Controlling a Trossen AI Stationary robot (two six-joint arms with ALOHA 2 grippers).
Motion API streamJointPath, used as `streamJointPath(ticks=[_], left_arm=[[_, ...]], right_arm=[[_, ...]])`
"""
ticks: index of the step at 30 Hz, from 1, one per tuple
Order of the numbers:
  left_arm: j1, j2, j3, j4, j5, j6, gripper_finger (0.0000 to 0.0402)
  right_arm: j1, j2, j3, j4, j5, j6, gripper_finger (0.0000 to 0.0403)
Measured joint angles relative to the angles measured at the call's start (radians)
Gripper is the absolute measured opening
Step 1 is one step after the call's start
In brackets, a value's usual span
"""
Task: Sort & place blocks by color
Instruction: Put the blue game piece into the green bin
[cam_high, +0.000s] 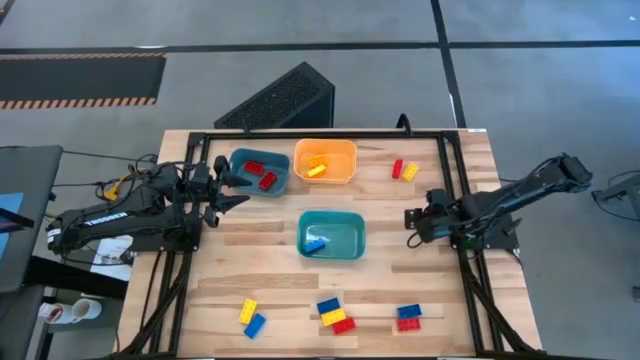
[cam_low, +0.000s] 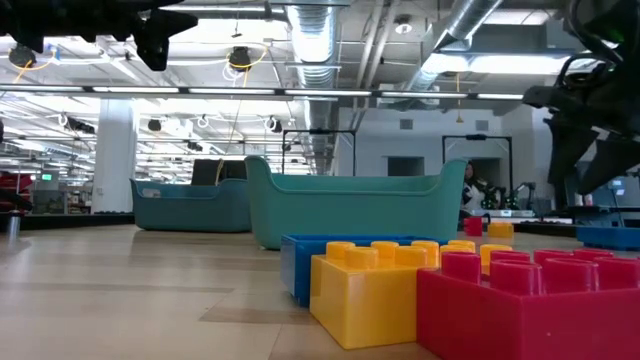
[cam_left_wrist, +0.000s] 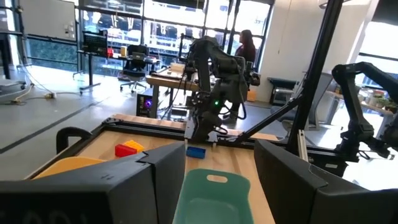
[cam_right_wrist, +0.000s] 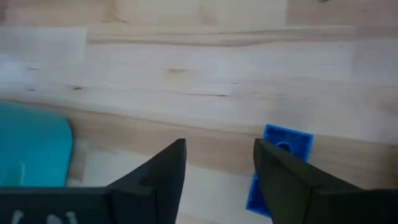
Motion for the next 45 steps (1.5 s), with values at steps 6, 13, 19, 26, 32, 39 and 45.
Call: streamJointPath(ticks=[6, 13, 19, 26, 32, 39, 45], left_arm=[[0.0, 0.0, 0.0, 0.002, -0.001, 0.002, 0.018], [0.0, 0.0, 0.0, 0.002, -0.003, 0.002, 0.018], [0.0, 0.0, 0.0, 0.002, -0.003, 0.001, 0.018], [0.0, 0.0, 0.0, 0.002, -0.003, 0.001, 0.018], [0.0, 0.0, 0.0, 0.002, -0.003, 0.001, 0.018], [0.0, 0.0, 0.0, -0.003, 0.003, -0.001, 0.018], [0.0, 0.0, 0.0, -0.005, 0.004, -0.001, 0.018]], right_arm=[[-0.003, 0.001, 0.001, 0.056, -0.006, -0.059, 0.0235], [-0.073, 0.002, 0.054, -0.011, -0.205, -0.03, 0.0239], [-0.136, 0.002, 0.073, -0.086, -0.351, -0.018, 0.024], [-0.222, 0.0, 0.096, -0.137, -0.475, -0.085, 0.024], [-0.257, 0.022, 0.1, -0.142, -0.441, -0.085, 0.024], [-0.257, 0.177, 0.098, -0.037, -0.422, -0.19, 0.024], [-0.275, 0.267, 0.098, 0.011, -0.424, -0.316, 0.024]])
